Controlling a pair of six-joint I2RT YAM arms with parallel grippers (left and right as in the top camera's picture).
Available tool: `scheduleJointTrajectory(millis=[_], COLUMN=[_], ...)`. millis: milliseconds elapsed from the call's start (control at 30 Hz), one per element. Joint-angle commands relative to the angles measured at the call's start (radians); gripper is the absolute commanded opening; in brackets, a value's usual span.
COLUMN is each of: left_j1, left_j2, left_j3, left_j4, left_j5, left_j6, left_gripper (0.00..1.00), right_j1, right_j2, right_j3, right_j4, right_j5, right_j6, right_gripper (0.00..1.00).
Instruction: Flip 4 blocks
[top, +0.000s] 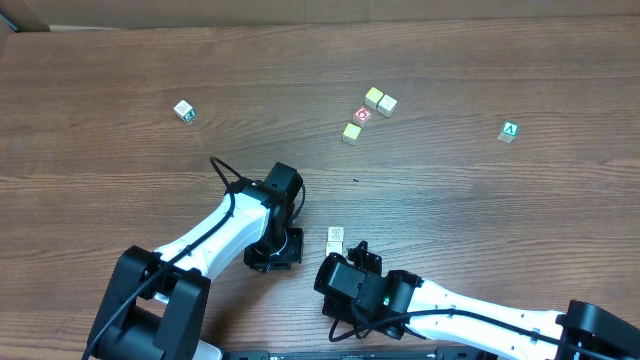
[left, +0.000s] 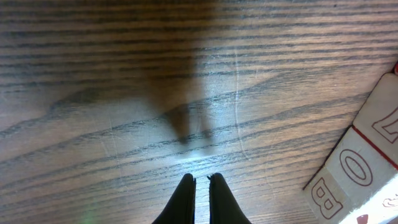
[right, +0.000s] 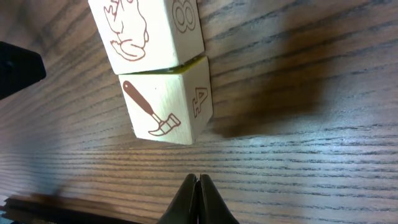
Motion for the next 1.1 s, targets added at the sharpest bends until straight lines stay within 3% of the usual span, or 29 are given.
scheduleJointTrajectory(millis=[0, 1067], left_j1=[0.006, 0.005], left_j2=[-0.018, -0.018], left_j3=[0.009, 0.009], left_j4=[-0.003, -0.011], left_j5=[0.003, 0.003], left_j6=[0.022, 0.026], left_gripper=[0.05, 0.04], right_j1=[0.0, 0.0], right_j2=[-0.017, -0.018], right_j3=[-0.004, -0.004], right_j4=[0.003, 0.011], right_j5=[0.029, 0.106], right_j6=[0.016, 0.065], right_gripper=[0.04, 0.04])
